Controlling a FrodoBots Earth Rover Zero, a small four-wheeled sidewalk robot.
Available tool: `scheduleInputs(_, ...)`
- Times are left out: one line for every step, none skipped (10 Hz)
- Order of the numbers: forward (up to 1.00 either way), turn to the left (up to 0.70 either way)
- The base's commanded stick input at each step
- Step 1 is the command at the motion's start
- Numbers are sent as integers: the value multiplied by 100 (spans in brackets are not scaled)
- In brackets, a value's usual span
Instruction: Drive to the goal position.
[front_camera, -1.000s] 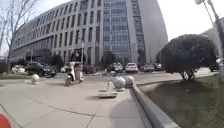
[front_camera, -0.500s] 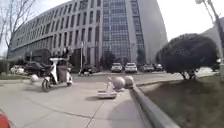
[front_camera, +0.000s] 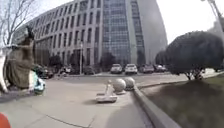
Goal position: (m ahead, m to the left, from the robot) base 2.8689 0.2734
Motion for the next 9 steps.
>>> scheduleInputs(70,0)
scheduleInputs(70,0)
scheduleInputs(70,0)
scheduleInputs(70,0)
scheduleInputs(70,0)
scheduleInputs(70,0)
scheduleInputs(70,0)
scheduleInputs(69,0)
scheduleInputs(22,0)
